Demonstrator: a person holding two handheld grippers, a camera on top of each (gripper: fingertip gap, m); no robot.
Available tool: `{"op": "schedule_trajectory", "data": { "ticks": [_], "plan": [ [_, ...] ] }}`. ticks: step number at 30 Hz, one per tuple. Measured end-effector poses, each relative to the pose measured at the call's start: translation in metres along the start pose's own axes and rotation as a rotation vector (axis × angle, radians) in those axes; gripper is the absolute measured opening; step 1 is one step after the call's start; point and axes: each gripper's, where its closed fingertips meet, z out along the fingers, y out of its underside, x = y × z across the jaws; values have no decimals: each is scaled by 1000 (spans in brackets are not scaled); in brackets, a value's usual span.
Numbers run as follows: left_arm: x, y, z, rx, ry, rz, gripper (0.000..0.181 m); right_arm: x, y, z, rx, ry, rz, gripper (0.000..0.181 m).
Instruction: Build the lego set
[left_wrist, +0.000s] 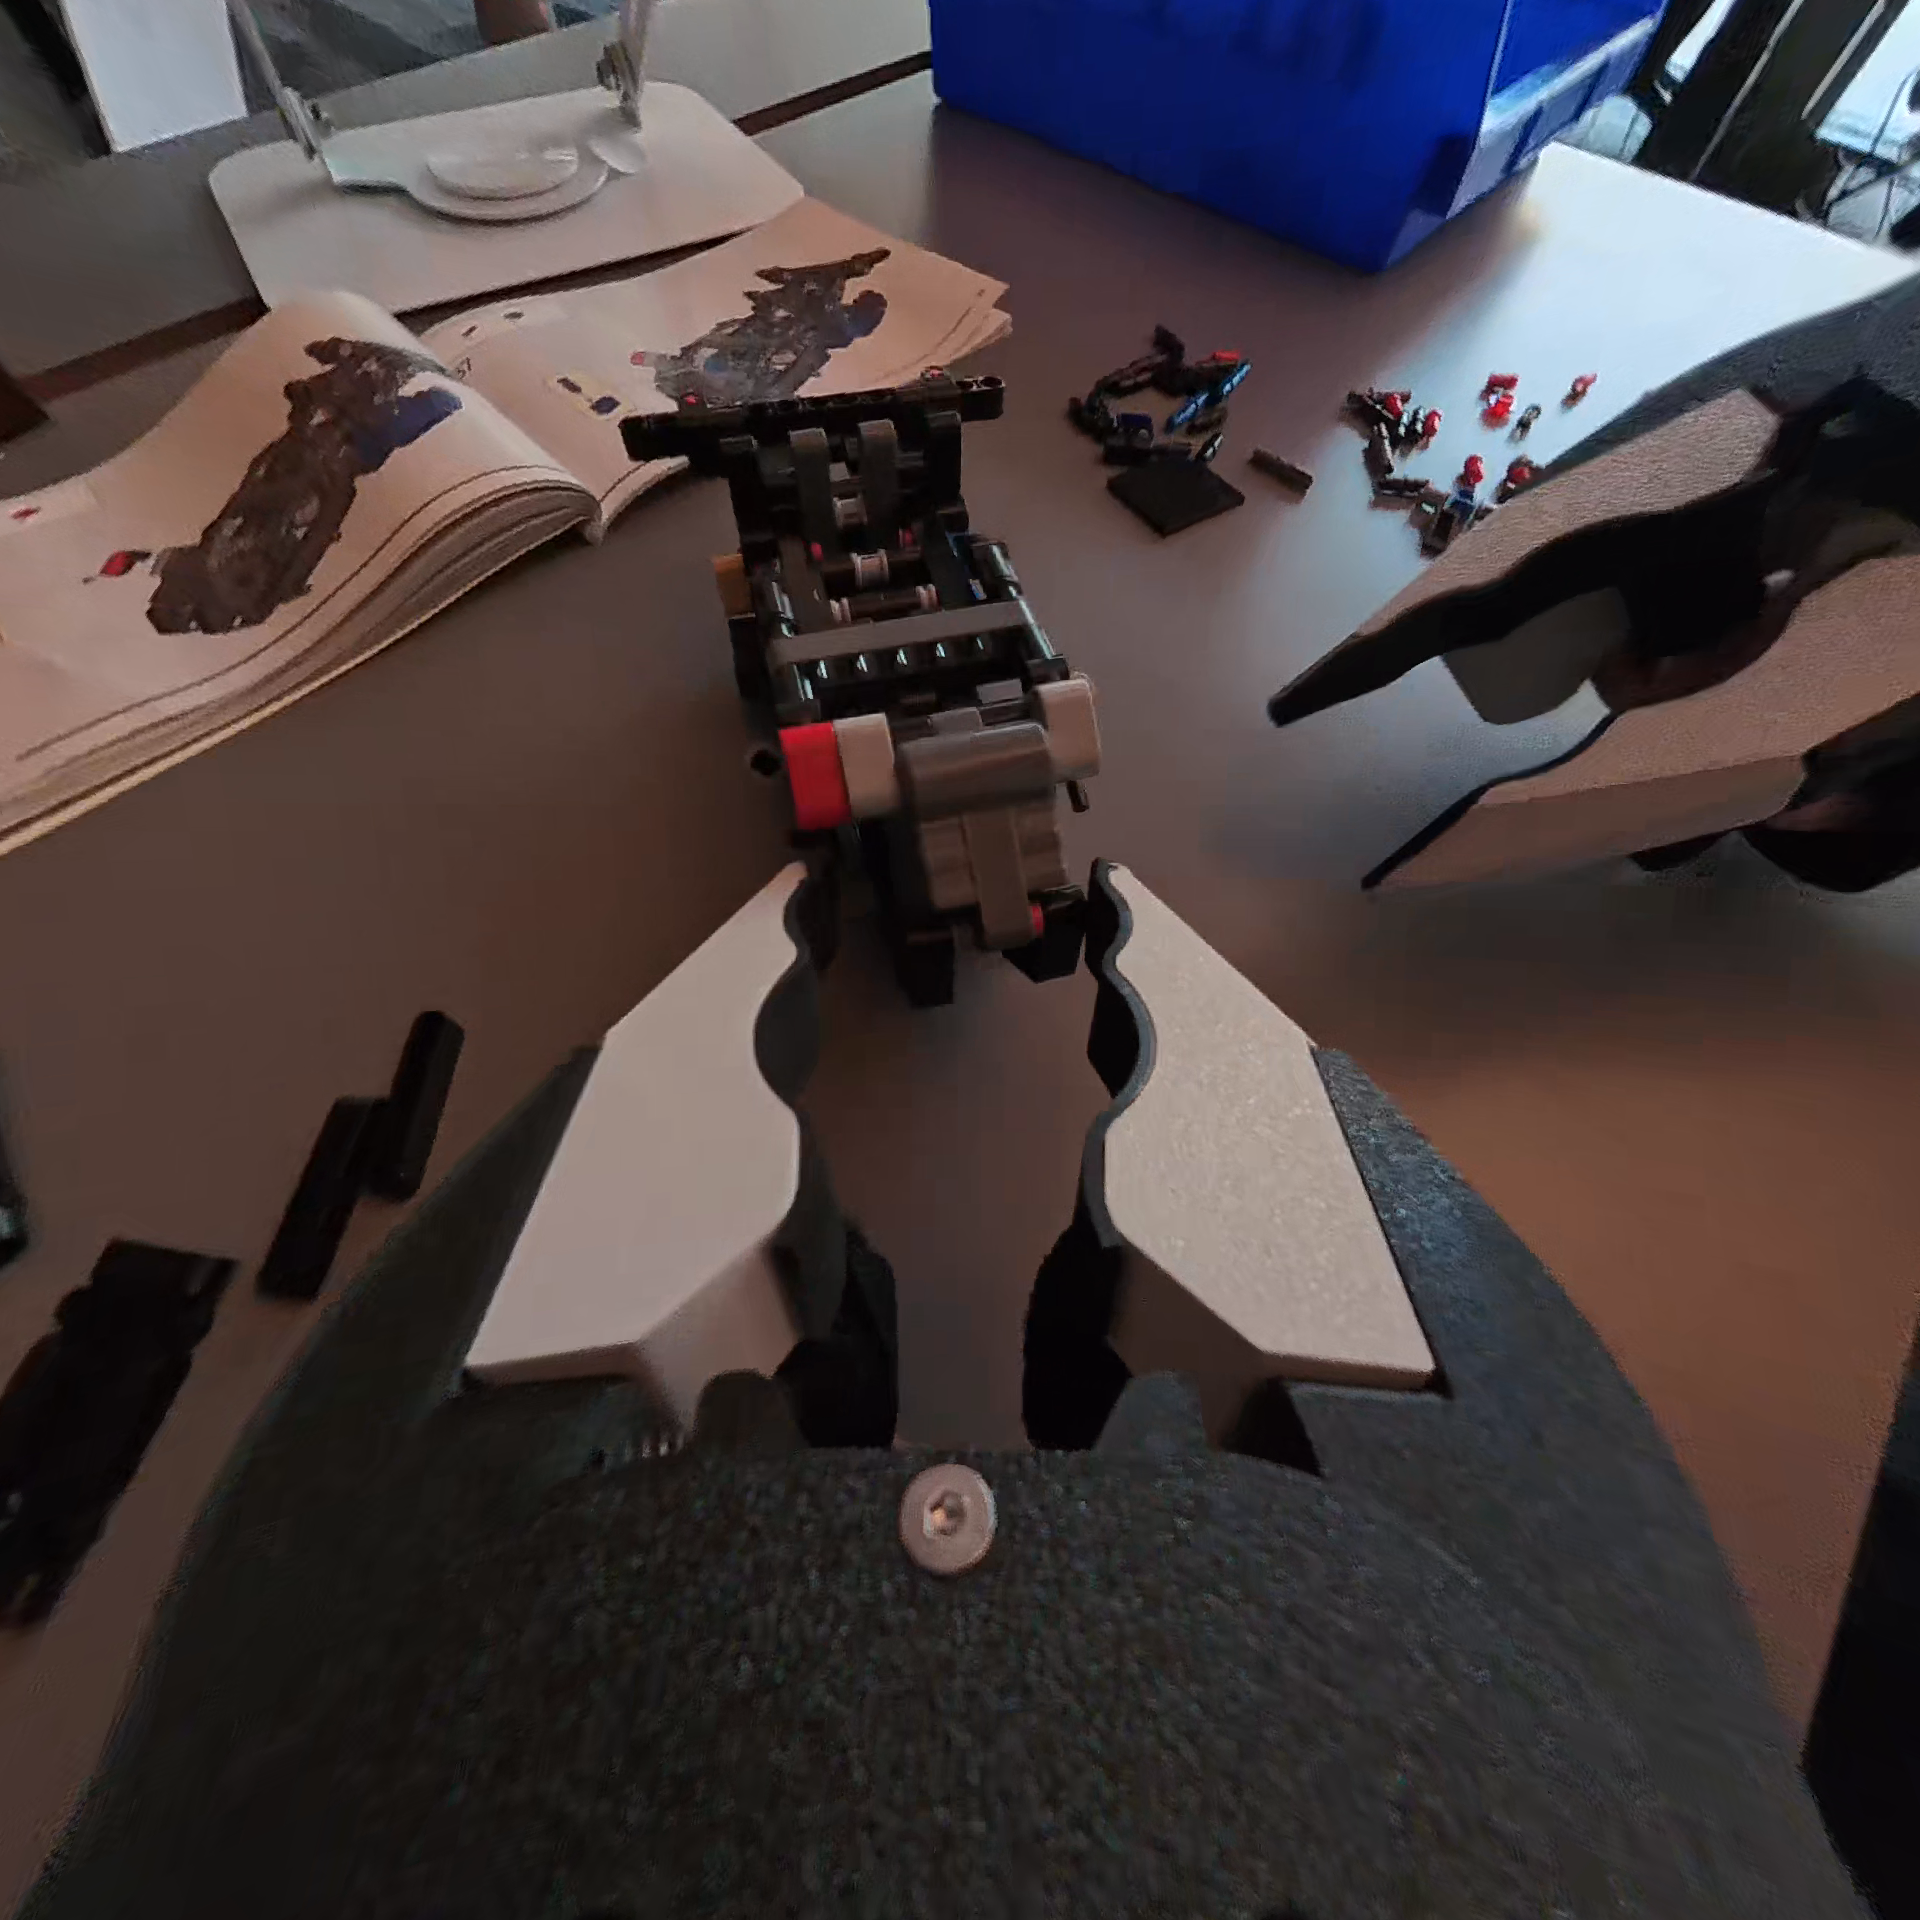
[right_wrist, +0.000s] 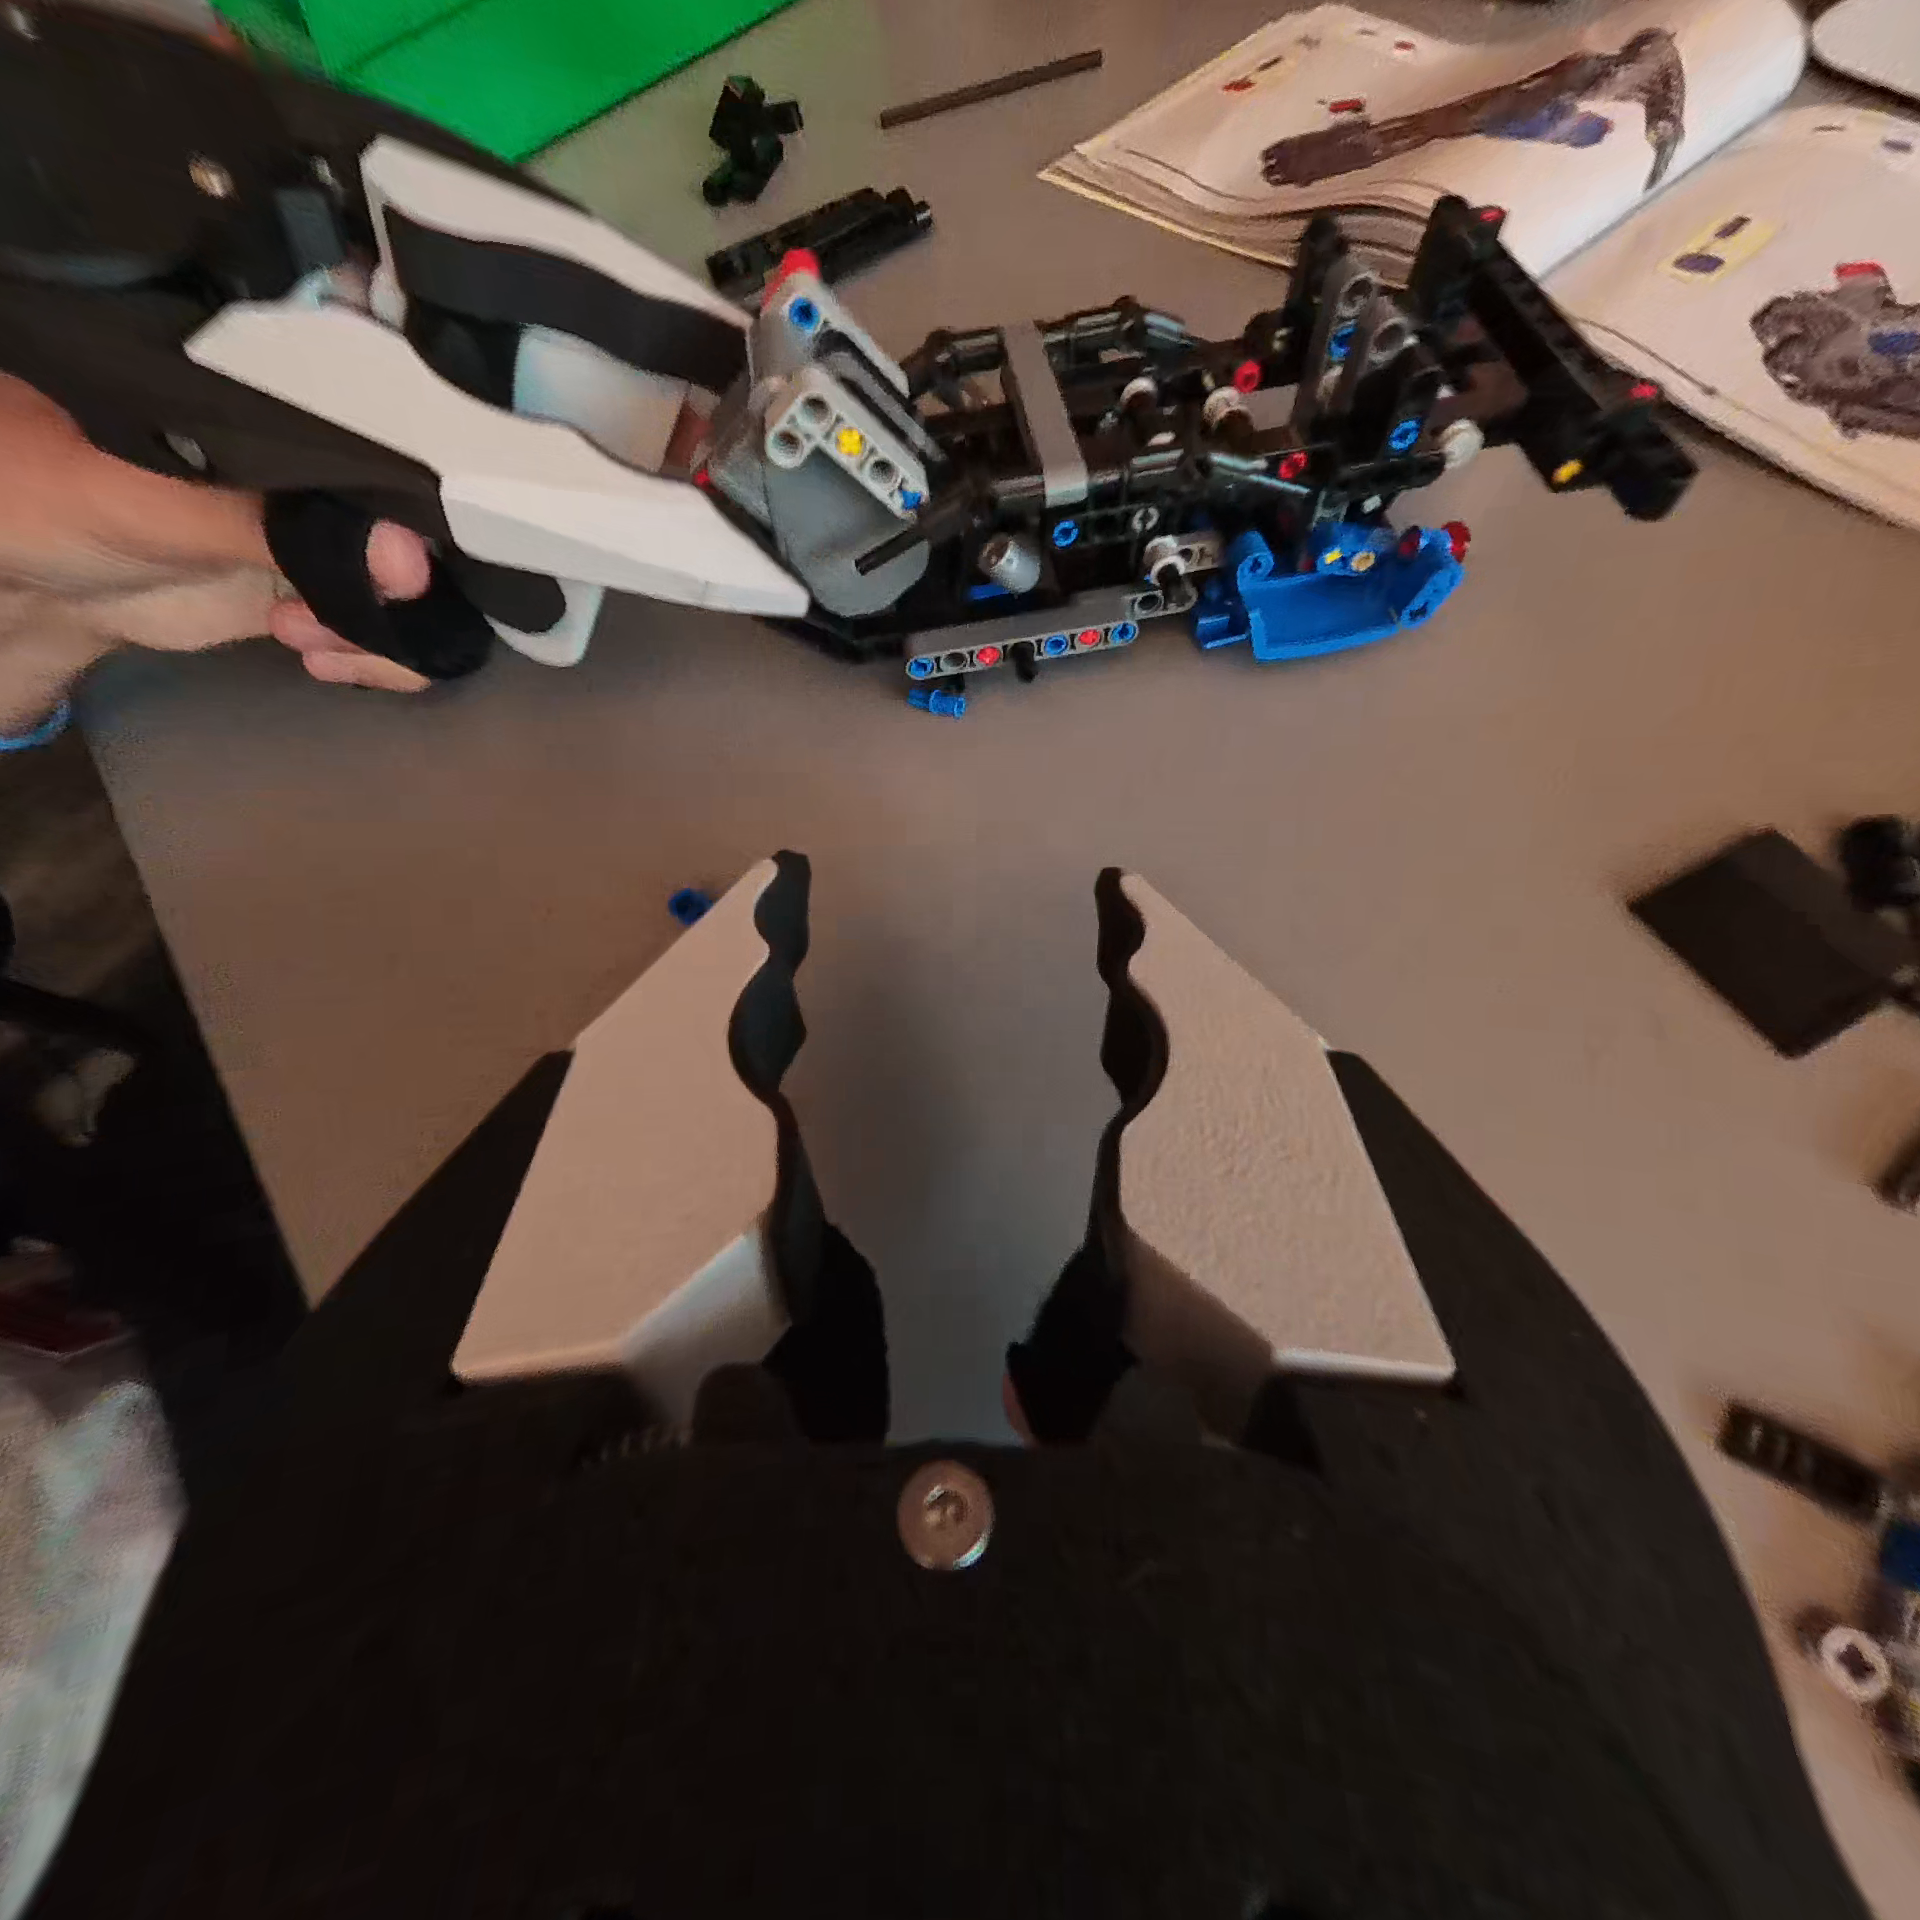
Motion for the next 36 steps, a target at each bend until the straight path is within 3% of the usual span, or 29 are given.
{"op": "schedule_trajectory", "data": {
  "ticks": [3,13,20,27,36],
  "plan": [
    [-8,-3,2,-27,1,88,35,-5,5,16,-63,-27,-78,50],
    [-49,-12,0,-70,210,222,34,-13,-13,63,-190,-136,-413,37],
    [-53,-1,-7,-75,269,281,35,-3,-17,69,-220,-242,-498,21],
    [-46,1,-9,-61,334,279,35,-4,-12,70,-259,-404,-487,21],
    [-49,0,-24,-56,311,218,41,-4,-13,70,-221,-388,-520,4]
  ]
}}
